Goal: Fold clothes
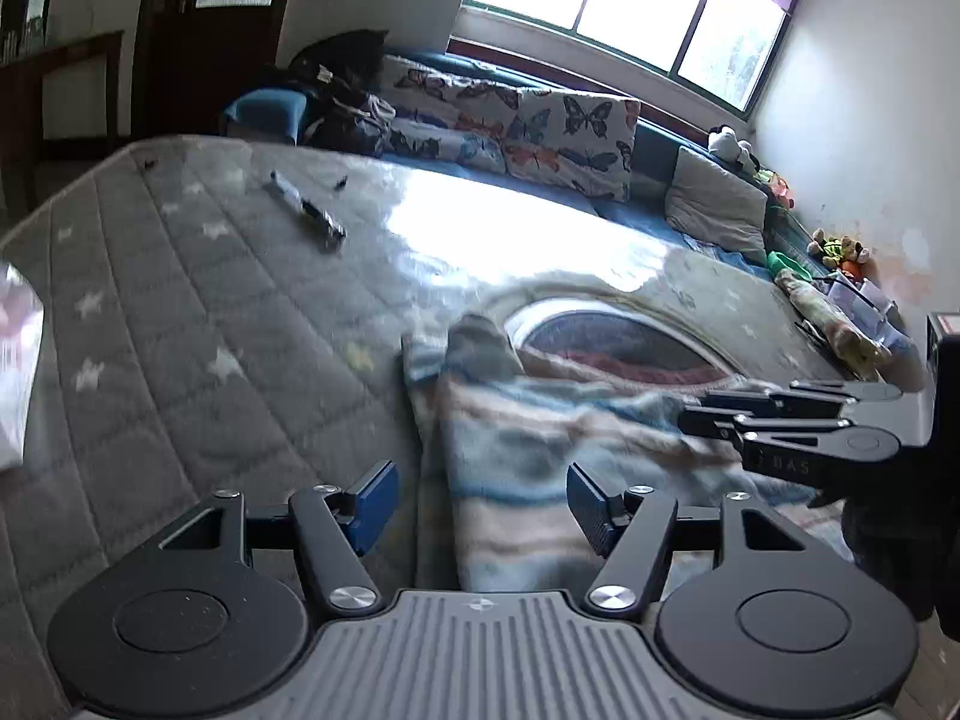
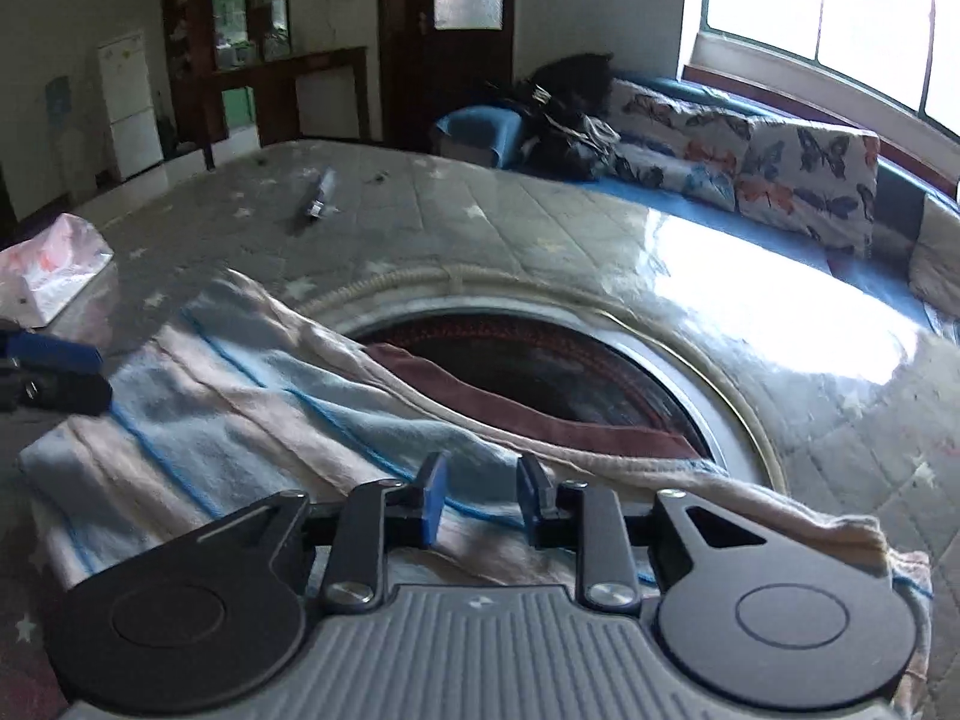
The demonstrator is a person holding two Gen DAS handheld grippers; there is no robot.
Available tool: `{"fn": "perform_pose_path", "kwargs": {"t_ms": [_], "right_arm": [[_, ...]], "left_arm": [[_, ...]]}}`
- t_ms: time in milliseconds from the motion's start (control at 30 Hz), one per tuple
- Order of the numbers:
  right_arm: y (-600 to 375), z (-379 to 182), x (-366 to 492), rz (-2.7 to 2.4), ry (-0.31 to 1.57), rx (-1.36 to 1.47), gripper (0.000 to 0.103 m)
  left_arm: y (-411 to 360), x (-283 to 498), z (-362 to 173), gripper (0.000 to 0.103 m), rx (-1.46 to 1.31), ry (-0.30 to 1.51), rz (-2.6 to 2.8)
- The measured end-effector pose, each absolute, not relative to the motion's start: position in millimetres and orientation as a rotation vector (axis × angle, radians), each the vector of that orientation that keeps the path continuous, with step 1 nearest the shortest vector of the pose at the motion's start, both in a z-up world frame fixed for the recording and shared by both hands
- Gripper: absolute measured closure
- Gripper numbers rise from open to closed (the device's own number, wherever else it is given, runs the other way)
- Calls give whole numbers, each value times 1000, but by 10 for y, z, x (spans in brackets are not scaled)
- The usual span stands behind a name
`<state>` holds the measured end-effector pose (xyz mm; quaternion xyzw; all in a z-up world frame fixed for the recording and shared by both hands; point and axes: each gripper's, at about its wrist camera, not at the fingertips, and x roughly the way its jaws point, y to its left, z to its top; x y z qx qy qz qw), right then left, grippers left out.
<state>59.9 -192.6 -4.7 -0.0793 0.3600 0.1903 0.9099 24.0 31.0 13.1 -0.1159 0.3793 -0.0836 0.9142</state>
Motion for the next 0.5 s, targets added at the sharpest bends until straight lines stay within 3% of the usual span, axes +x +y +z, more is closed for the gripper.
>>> {"fn": "perform_pose_path", "kwargs": {"t_ms": [333, 500], "right_arm": [[-1787, 23, 495, 449, 741, -189, 74], [-1773, 155, 435, 492, 736, -154, 73]], "left_arm": [[338, 92, -15, 39, -312, 850, -173], [409, 52, -33, 52, -375, 864, -185]]}}
